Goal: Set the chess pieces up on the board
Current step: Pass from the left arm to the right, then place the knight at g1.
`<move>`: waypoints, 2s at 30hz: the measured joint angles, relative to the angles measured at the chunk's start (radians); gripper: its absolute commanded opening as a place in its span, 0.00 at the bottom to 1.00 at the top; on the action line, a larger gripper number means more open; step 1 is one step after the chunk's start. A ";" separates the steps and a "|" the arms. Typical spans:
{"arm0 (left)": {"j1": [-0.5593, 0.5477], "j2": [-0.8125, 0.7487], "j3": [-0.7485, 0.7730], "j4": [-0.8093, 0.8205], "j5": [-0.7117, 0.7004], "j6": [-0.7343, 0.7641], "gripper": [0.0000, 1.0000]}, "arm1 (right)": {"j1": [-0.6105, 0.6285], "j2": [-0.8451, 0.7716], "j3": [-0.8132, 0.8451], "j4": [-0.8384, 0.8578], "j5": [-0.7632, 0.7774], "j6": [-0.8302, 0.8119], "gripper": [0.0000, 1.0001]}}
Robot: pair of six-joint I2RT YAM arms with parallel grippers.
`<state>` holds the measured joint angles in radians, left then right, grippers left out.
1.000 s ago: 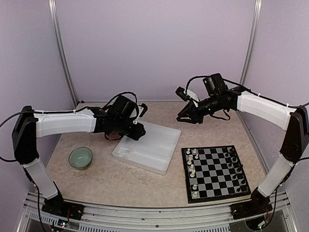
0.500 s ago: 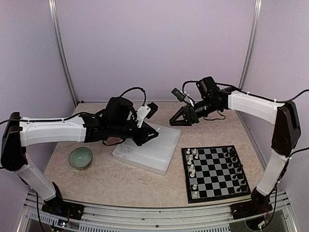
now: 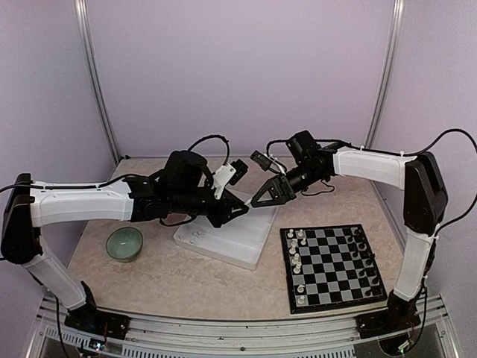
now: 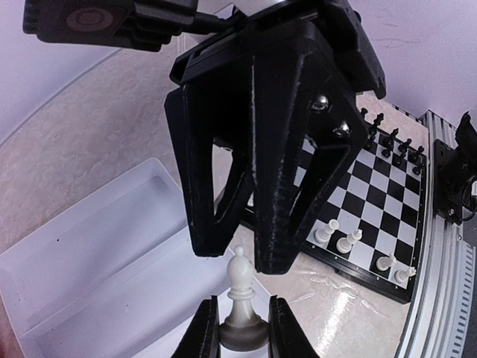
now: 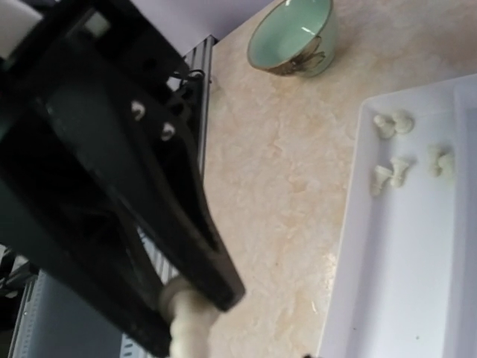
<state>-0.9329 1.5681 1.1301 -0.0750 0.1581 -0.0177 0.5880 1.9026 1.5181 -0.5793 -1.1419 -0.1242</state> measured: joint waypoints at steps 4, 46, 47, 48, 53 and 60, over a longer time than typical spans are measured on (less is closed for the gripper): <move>0.000 0.000 0.000 0.000 0.001 0.001 0.13 | 0.003 0.007 0.013 0.001 -0.026 0.011 0.30; 0.073 -0.077 0.093 -0.130 -0.208 0.134 0.37 | -0.027 -0.435 -0.251 -0.114 0.454 -0.381 0.00; 0.101 -0.077 0.081 -0.122 -0.212 0.132 0.37 | -0.013 -0.464 -0.287 -0.121 0.484 -0.407 0.00; 0.138 -0.077 0.067 -0.115 -0.210 0.128 0.37 | 0.005 -0.492 -0.327 -0.122 0.515 -0.434 0.00; 0.269 -0.076 0.039 -0.109 -0.211 0.092 0.38 | 0.132 -0.609 -0.497 -0.135 0.654 -0.530 0.00; 0.299 -0.076 0.037 -0.092 -0.192 0.064 0.38 | 0.241 -0.632 -0.631 -0.117 0.794 -0.597 0.00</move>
<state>-0.6342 1.4918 1.1675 -0.1665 -0.0341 0.0467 0.8291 1.2701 0.8871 -0.6968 -0.3477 -0.7216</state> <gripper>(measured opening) 0.376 0.045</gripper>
